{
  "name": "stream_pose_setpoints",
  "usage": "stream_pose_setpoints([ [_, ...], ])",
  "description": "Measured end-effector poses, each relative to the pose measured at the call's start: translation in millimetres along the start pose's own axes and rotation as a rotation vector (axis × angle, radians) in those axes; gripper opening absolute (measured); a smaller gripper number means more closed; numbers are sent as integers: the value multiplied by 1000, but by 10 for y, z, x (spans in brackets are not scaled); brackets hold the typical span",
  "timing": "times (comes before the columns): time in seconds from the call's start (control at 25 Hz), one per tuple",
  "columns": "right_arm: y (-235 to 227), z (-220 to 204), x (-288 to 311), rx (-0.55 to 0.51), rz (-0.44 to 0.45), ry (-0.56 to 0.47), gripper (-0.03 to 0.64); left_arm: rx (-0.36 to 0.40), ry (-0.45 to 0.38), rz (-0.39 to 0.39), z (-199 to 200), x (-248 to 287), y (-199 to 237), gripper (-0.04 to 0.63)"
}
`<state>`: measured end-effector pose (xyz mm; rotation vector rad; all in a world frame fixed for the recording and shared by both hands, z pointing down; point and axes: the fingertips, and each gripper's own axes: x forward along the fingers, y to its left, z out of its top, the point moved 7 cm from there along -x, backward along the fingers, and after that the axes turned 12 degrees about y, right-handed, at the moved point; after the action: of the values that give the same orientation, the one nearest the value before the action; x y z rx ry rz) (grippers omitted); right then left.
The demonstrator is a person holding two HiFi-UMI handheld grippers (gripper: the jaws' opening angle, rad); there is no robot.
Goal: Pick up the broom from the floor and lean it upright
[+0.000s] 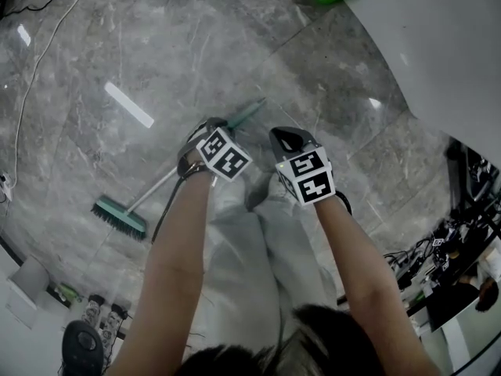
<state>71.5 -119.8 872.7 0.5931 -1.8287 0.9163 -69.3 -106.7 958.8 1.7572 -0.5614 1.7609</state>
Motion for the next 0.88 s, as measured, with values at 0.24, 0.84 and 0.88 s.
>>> stream_pose_setpoints([
  [0.24,85,147,-318,31,-1,-26,2,-1,-33,8,-56,-404,16,71],
  [0.84,194,813,-1546,62,-57,-161,2,-31,-239,18,354,-1865,168,71],
  [0.88,190,842,-1632,70,-59,-175,2,-31,-256,18,400,-1965,164,71],
])
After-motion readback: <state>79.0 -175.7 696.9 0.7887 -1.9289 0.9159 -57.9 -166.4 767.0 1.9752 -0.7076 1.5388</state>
